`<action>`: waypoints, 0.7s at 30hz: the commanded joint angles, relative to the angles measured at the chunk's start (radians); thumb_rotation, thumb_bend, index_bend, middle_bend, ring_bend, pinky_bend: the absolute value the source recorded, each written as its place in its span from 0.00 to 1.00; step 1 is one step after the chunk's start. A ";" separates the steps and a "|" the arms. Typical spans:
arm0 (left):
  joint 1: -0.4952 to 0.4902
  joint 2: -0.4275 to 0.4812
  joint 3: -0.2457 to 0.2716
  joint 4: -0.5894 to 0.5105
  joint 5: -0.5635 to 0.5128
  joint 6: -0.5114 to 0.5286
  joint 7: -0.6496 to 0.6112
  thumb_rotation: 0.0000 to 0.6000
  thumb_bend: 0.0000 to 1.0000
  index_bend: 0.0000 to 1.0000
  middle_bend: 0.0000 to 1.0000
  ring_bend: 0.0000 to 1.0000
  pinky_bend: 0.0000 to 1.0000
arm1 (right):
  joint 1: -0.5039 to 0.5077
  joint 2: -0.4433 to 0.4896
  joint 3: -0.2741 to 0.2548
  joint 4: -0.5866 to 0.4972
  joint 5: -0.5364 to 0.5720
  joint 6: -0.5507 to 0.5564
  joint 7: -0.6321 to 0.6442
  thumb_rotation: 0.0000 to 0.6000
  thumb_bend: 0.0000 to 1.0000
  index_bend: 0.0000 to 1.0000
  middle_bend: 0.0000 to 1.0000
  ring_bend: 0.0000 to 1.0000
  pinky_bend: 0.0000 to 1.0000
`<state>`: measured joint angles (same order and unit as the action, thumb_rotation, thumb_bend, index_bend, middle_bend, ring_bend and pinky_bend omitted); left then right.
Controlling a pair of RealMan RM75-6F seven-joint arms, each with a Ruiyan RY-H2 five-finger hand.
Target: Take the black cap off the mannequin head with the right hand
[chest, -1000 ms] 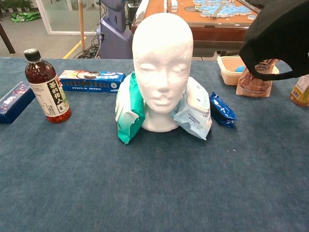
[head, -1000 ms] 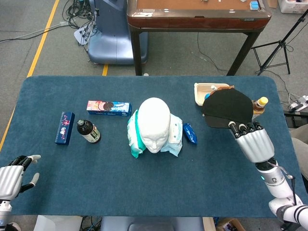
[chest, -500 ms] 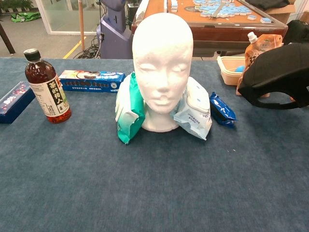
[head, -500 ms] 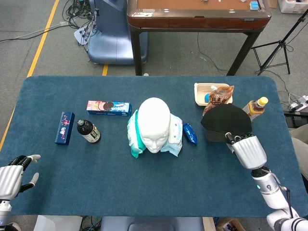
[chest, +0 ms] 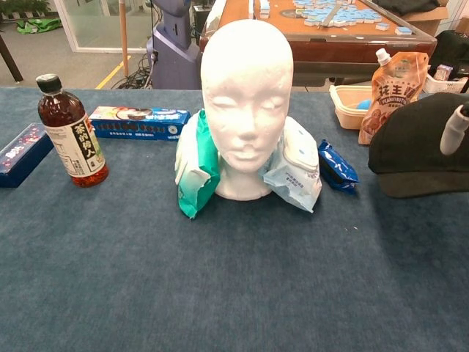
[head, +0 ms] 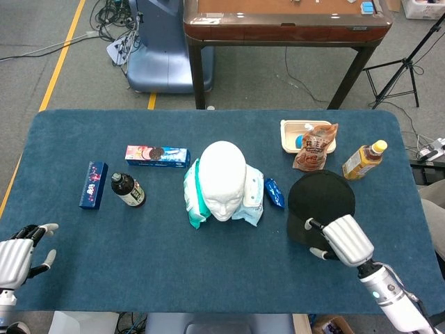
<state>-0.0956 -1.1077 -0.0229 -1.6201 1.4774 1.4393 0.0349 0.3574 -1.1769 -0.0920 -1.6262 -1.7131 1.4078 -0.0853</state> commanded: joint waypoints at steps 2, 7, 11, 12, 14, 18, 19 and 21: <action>0.001 0.001 0.000 0.000 0.001 0.002 -0.001 1.00 0.34 0.28 0.38 0.25 0.36 | 0.035 0.085 -0.049 -0.092 -0.003 -0.109 0.185 1.00 0.00 0.44 1.00 0.93 1.00; 0.001 0.001 0.000 0.000 0.002 0.003 -0.003 1.00 0.34 0.28 0.38 0.25 0.36 | 0.018 0.082 -0.040 -0.069 -0.026 -0.069 0.242 1.00 0.00 0.44 1.00 0.93 1.00; 0.001 0.001 0.000 0.002 0.011 0.009 -0.010 1.00 0.34 0.28 0.38 0.25 0.36 | -0.050 0.011 0.015 0.018 -0.035 0.078 0.119 1.00 0.00 0.44 1.00 0.89 0.98; 0.002 0.000 0.001 0.004 0.016 0.013 -0.013 1.00 0.34 0.28 0.38 0.25 0.36 | -0.076 -0.026 0.036 0.057 -0.037 0.132 0.061 1.00 0.00 0.44 0.99 0.85 0.96; 0.002 -0.001 0.002 0.008 0.027 0.020 -0.021 1.00 0.34 0.28 0.38 0.25 0.36 | -0.102 -0.065 0.057 0.107 -0.034 0.182 0.007 1.00 0.00 0.44 0.95 0.80 0.92; 0.002 -0.008 0.003 0.029 0.058 0.043 -0.047 1.00 0.34 0.28 0.38 0.25 0.36 | -0.141 -0.097 0.086 0.170 0.001 0.225 -0.067 1.00 0.00 0.44 0.77 0.65 0.81; 0.002 -0.011 0.003 0.034 0.065 0.047 -0.053 1.00 0.34 0.28 0.38 0.25 0.36 | -0.151 -0.104 0.096 0.181 0.012 0.239 -0.094 1.00 0.00 0.44 0.71 0.60 0.76; 0.001 -0.015 0.004 0.045 0.077 0.055 -0.063 1.00 0.34 0.29 0.38 0.25 0.36 | -0.178 -0.124 0.119 0.202 0.041 0.273 -0.159 1.00 0.00 0.44 0.63 0.54 0.66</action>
<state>-0.0940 -1.1197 -0.0196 -1.5800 1.5491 1.4900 -0.0225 0.2210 -1.2664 -0.0096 -1.4594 -1.7087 1.6341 -0.1750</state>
